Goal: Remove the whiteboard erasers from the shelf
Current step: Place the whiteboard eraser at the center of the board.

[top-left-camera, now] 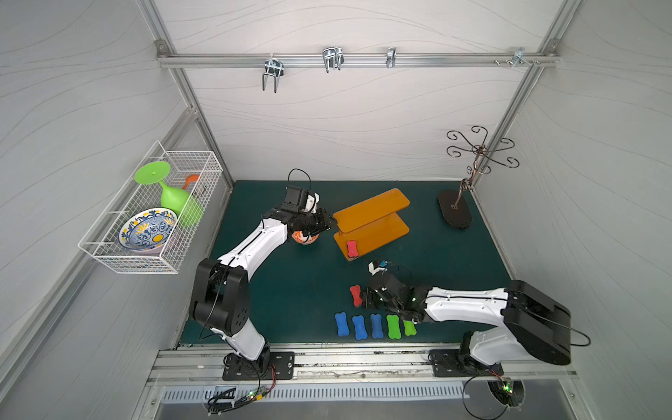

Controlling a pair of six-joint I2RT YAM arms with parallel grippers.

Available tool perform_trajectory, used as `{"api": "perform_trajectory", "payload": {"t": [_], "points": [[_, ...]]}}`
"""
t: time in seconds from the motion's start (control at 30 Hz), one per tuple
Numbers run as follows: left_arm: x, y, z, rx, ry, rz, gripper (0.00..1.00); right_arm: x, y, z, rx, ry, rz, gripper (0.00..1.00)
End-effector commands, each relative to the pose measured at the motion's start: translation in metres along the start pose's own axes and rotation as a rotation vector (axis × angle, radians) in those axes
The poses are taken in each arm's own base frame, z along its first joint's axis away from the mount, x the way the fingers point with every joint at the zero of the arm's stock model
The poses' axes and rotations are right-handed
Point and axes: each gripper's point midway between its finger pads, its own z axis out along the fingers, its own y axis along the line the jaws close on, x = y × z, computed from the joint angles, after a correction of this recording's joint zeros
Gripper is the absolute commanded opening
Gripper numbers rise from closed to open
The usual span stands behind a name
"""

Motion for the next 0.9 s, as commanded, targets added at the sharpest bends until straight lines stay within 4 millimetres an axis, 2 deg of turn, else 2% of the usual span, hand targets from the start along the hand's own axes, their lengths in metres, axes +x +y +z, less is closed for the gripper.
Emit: {"api": "perform_trajectory", "payload": {"t": [0.0,0.23,0.8,0.87], "points": [[-0.005,-0.008,-0.003,0.016,-0.028,0.036,0.47,-0.004,-0.004,0.001,0.053,-0.025,0.021,0.00],[-0.006,-0.009,-0.006,0.015,-0.033,0.043,0.47,0.005,-0.010,0.008,0.078,0.019,0.027,0.00],[-0.009,-0.009,-0.009,0.010,-0.046,0.051,0.48,0.015,-0.015,0.004,0.075,0.058,0.029,0.00],[-0.009,-0.010,-0.009,0.009,-0.048,0.053,0.49,0.013,-0.013,0.002,0.068,0.053,0.026,0.11]]}}
